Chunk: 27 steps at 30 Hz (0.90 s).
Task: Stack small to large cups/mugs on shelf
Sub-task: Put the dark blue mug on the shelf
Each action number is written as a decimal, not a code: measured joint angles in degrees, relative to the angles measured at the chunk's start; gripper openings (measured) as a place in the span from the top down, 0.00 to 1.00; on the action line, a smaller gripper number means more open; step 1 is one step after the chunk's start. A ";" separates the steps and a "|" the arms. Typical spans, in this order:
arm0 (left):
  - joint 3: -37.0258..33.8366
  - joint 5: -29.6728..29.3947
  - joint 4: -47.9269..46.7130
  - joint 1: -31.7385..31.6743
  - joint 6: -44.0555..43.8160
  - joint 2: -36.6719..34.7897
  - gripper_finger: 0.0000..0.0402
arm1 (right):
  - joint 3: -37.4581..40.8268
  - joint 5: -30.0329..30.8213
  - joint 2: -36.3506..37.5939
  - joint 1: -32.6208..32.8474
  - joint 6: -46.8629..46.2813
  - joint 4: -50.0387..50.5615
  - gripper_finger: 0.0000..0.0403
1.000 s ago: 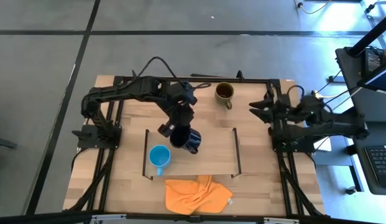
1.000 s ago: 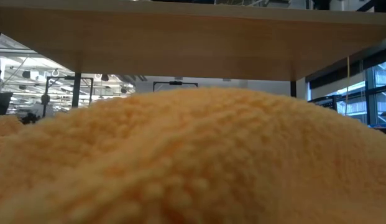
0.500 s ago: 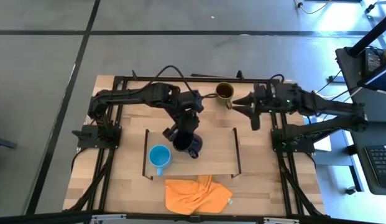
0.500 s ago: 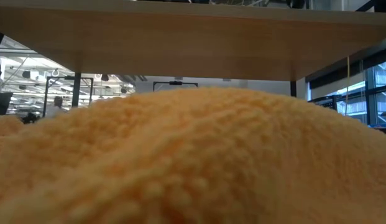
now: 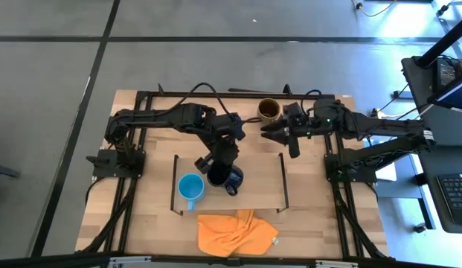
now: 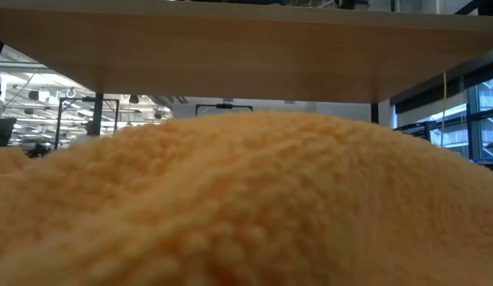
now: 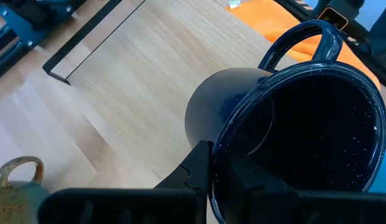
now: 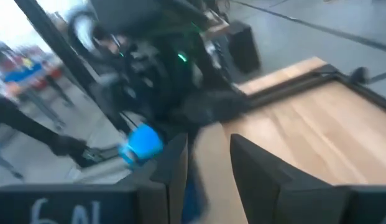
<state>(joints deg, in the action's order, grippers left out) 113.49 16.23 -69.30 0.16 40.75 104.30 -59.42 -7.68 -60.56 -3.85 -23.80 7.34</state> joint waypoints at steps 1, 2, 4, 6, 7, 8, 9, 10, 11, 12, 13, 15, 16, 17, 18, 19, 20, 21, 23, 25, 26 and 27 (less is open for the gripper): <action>-0.02 0.00 0.00 0.00 -0.20 0.00 0.96 | 0.00 -0.06 -0.38 0.15 -1.53 -1.40 0.69; 0.00 0.00 0.02 0.00 -0.49 0.00 0.96 | 0.00 -0.07 -0.65 0.32 -3.47 -2.18 0.69; 0.00 0.00 0.11 0.18 -1.07 0.00 0.96 | 0.00 -0.19 -1.06 0.43 -7.75 -3.34 0.69; 0.00 -0.02 0.44 0.38 -1.32 0.00 0.96 | 0.00 -1.31 -1.06 0.43 -11.51 -3.13 0.69; -0.01 -0.02 0.85 0.58 -1.56 0.00 0.96 | 0.00 -1.44 -1.06 0.43 -12.84 -3.28 0.69; 0.00 -0.02 1.48 0.78 -1.66 0.00 0.96 | 0.00 -1.53 -1.15 0.43 -14.07 -3.30 0.69; 0.00 -0.02 2.20 0.93 -1.69 0.00 0.96 | 0.00 -1.51 -1.17 0.43 -15.22 -3.28 0.69; 0.00 -0.02 2.85 1.12 -1.80 0.00 0.96 | 0.00 -1.49 -1.24 0.43 -16.68 -3.24 0.69; -0.01 0.00 3.55 1.27 -2.35 0.00 0.96 | 0.00 -1.49 -1.32 0.43 -17.91 -3.24 0.69; 0.00 -0.02 4.33 1.45 -2.98 0.00 0.96 | 0.00 -1.48 -1.52 0.43 -18.63 -3.29 0.69; 0.00 0.00 4.91 1.46 -3.42 0.00 0.96 | 0.00 -1.50 -1.67 0.43 -19.52 -3.31 0.69; 0.00 0.01 5.07 1.46 -4.60 0.00 0.96 | 0.05 -1.48 -1.82 0.43 -20.24 -2.92 0.69; 0.00 -0.09 5.05 1.44 -5.23 0.00 0.96 | 0.07 -1.48 -1.97 0.43 -20.79 -2.96 0.69; 0.00 -0.30 5.07 1.44 -5.93 0.00 0.96 | 0.07 -1.51 -2.03 0.41 -20.92 -3.01 0.69; -0.01 -0.54 5.06 1.44 -6.38 0.00 0.96 | 0.07 -1.73 -2.07 0.41 -20.62 -2.63 0.69; -0.02 -0.75 5.05 1.44 -6.90 0.00 0.96 | 0.07 -1.87 -2.11 0.41 -19.18 -2.30 0.69; 0.00 -0.99 5.10 1.44 -7.44 0.00 0.96 | 0.07 -1.86 -2.13 0.49 -17.27 -2.29 0.69; 0.00 -1.29 5.14 1.44 -7.74 0.00 0.96 | 0.07 -1.84 -2.12 0.92 -15.37 -2.28 0.69; -0.02 -1.77 5.11 1.44 -8.65 0.00 0.96 | 0.07 -1.38 -2.09 1.88 -13.16 -2.31 0.71; 0.00 -1.74 5.22 1.44 -8.89 0.00 0.96 | 0.07 -0.12 -2.09 2.80 -11.38 -1.77 0.75; 0.00 -1.66 5.22 1.44 -8.76 0.00 0.96 | 0.07 0.85 -2.09 3.32 -10.54 -1.22 0.78; 0.00 -1.27 5.25 1.43 -8.52 0.00 0.96 | 0.07 2.20 -2.21 3.89 -10.27 -0.71 0.81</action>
<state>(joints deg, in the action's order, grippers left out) 113.49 14.96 -64.05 1.59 32.23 104.29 -59.35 -5.48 -62.77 0.04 -34.07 6.62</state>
